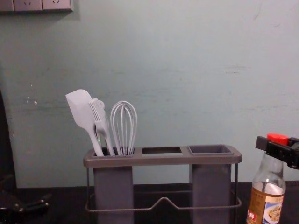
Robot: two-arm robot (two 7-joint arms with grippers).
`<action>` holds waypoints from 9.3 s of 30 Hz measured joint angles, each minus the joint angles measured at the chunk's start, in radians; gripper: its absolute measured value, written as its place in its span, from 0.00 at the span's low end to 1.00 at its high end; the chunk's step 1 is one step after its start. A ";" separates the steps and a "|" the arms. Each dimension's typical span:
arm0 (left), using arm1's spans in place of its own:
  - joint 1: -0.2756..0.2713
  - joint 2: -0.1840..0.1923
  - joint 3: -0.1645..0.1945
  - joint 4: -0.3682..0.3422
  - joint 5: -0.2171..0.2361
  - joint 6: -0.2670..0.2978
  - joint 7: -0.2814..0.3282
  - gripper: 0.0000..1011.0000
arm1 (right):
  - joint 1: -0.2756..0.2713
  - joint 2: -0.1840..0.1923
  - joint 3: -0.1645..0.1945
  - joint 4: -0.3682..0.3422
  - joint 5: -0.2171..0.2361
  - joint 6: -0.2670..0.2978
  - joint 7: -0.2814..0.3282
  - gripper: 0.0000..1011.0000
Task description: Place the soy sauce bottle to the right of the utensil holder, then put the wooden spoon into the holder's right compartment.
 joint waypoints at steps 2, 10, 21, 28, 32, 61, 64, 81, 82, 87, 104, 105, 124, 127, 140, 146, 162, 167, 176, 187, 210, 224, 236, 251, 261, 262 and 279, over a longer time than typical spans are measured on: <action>0.000 0.000 0.000 0.000 0.000 0.000 0.000 0.99 | 0.003 -0.003 -0.002 0.002 -0.003 -0.001 -0.001 0.38; 0.000 0.000 0.000 0.000 0.000 0.000 0.000 0.99 | 0.008 -0.018 -0.001 0.013 -0.007 -0.004 -0.014 0.38; 0.000 0.000 0.000 0.000 0.000 0.000 0.000 0.99 | 0.014 -0.028 0.000 0.026 -0.006 -0.004 -0.014 0.46; 0.000 0.000 0.000 0.000 0.000 0.000 0.000 0.99 | 0.015 -0.032 0.005 0.030 0.006 -0.001 -0.013 0.68; 0.000 0.000 0.000 0.000 0.000 0.000 0.000 0.99 | 0.015 -0.032 0.007 0.030 0.012 -0.003 -0.011 0.80; 0.000 0.000 0.000 0.000 0.000 0.000 0.000 0.99 | -0.137 0.021 0.061 -0.253 0.004 -0.088 -0.005 0.99; 0.000 0.000 0.000 0.000 0.000 0.000 0.000 0.99 | -0.159 0.044 0.034 -0.294 0.009 -0.101 0.053 0.99; 0.000 0.000 0.000 0.000 0.000 0.000 0.000 0.99 | -0.150 0.166 -0.186 -0.322 -0.127 0.159 0.066 0.99; 0.000 0.000 0.000 0.000 0.000 0.000 0.000 0.99 | -0.149 0.166 -0.194 -0.318 -0.134 0.170 0.060 0.99; 0.000 0.000 0.000 0.000 0.000 0.000 0.000 0.99 | -0.145 0.159 -0.219 -0.286 -0.159 0.196 0.042 0.99; 0.000 0.000 0.000 0.000 0.000 0.000 0.000 0.99 | -0.144 0.158 -0.215 -0.286 -0.158 0.194 0.041 0.99; 0.000 0.000 0.000 0.000 0.000 0.000 0.000 0.99 | -0.144 0.158 -0.215 -0.286 -0.157 0.193 0.041 0.99; 0.000 0.000 0.000 0.000 0.000 0.000 0.000 0.99 | -0.183 0.138 -0.195 -0.448 -0.129 0.528 -0.117 0.99; 0.000 0.000 0.000 0.000 0.000 0.000 0.000 0.99 | -0.174 0.119 -0.199 -0.481 -0.130 0.657 -0.178 0.99; 0.000 0.000 0.000 0.000 0.000 0.000 0.000 0.99 | -0.080 -0.005 -0.249 -0.455 -0.215 0.964 -0.326 0.99; 0.000 0.000 0.000 0.000 0.000 0.000 0.000 0.99 | -0.049 -0.053 -0.254 -0.408 -0.240 0.993 -0.347 0.99; 0.000 0.000 0.000 0.000 0.000 0.000 0.000 0.99 | 0.009 -0.121 -0.269 -0.310 -0.279 0.996 -0.330 0.99; 0.000 0.000 0.000 0.000 0.000 0.000 0.000 0.99 | 0.015 -0.138 -0.267 -0.286 -0.294 0.989 -0.328 0.99; 0.000 0.000 0.000 0.000 0.000 0.000 0.000 0.99 | 0.016 -0.156 -0.258 -0.271 -0.313 0.988 -0.322 0.99; 0.000 0.000 0.000 0.000 0.000 0.000 0.000 0.99 | 0.013 -0.174 -0.254 -0.259 -0.342 0.986 -0.319 0.99; 0.000 0.000 0.000 0.000 0.000 0.000 0.000 0.99 | -0.005 -0.176 -0.242 -0.309 -0.401 0.974 -0.287 0.83; 0.000 0.000 0.000 0.000 0.000 0.000 0.000 0.99 | -0.045 -0.004 -0.252 -0.521 -0.377 0.875 -0.064 0.83; 0.000 0.000 0.000 0.000 0.000 0.000 0.000 0.99 | -0.215 0.003 -0.108 -0.589 -0.304 0.433 -0.113 0.83; 0.000 0.000 0.000 0.000 0.000 0.000 0.000 0.99 | -0.350 -0.097 0.008 -0.580 -0.325 -0.090 -0.232 0.83; 0.000 0.000 0.000 0.000 0.000 0.000 0.000 0.99 | -0.369 -0.118 0.036 -0.584 -0.326 -0.105 -0.247 0.83; 0.000 0.000 0.000 0.000 0.000 0.000 0.000 0.99 | -0.369 -0.118 0.036 -0.583 -0.326 -0.105 -0.247 0.83; 0.000 0.000 0.000 0.000 0.000 0.000 0.000 0.99 | -0.365 -0.115 0.032 -0.582 -0.327 -0.105 -0.245 0.83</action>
